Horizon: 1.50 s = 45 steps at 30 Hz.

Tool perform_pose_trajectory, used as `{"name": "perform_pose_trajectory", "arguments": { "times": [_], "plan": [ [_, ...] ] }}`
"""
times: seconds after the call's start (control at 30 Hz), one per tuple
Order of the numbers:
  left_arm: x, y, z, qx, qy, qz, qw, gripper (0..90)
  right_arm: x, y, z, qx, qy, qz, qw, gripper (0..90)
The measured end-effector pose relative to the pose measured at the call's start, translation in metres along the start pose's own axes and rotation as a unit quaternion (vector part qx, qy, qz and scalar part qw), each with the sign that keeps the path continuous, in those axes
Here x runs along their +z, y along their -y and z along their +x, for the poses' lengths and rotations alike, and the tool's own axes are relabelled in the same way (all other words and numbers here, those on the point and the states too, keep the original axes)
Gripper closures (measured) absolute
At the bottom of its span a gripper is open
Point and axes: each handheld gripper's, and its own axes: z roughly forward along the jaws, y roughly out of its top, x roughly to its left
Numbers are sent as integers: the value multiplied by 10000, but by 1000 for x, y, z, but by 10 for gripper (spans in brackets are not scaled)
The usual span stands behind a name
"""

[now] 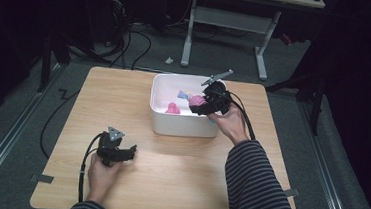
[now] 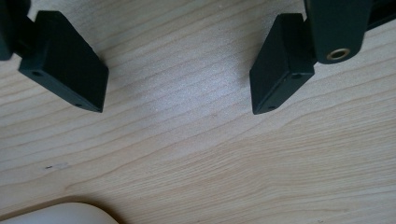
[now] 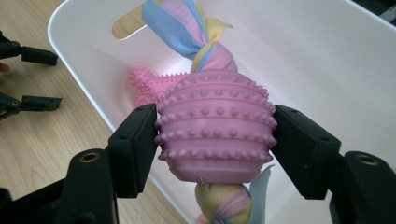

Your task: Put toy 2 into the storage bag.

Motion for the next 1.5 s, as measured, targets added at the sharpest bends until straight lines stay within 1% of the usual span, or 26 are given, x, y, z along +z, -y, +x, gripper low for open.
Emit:
{"name": "perform_pose_trajectory", "arguments": {
  "times": [0.1,0.3,0.4,0.43,0.5,0.63,0.7,0.8,0.87,0.97,1.07,1.13,1.17,1.2,1.33,1.5],
  "plan": [
    [0,0,0,-2,-1,-1,10000,198,1,1,1,4,-57,17,10000,338],
    [0,0,0,-2,-1,-1,10000,199,2,1,5,-103,-129,42,9999,334],
    [0,0,0,-2,-3,-2,10000,199,1,2,5,-42,-136,43,9999,322],
    [0,0,0,-4,-2,-2,10000,199,1,2,5,-55,-119,18,9999,312],
    [0,0,0,-3,-3,-1,10000,199,-4,3,4,2,-71,-105,9999,296],
    [0,0,0,-9,-7,-3,10000,202,-20,9,1,163,-37,-390,9991,287],
    [0,0,0,-9,-8,-5,10000,202,-29,14,-1,206,2,-487,9986,289],
    [0,0,0,-7,-8,-4,10000,202,-41,26,-2,367,34,-647,9972,298],
    [0,0,0,-7,-9,-4,10000,203,-48,34,-4,431,78,-727,9964,302],
    [0,0,0,-7,-8,-4,10000,202,-59,46,-4,486,228,-775,9955,309],
    [0,0,0,-7,-9,-4,10000,202,-68,58,-5,569,261,-847,9944,315],
    [0,0,0,-9,-9,-6,10000,203,-74,66,-4,588,338,-897,9937,327],
    [0,0,0,-7,-8,-4,10000,202,-76,69,-4,608,375,-904,9933,330],
    [0,0,0,-8,-9,-5,10000,202,-79,73,-3,679,405,-898,9928,331],
    [0,0,0,-9,-9,-6,10000,203,-86,83,-3,799,482,-825,9922,334],
    [0,0,0,-10,-8,-7,10000,203,-99,97,-1,913,578,-867,9904,337]
  ]
}}
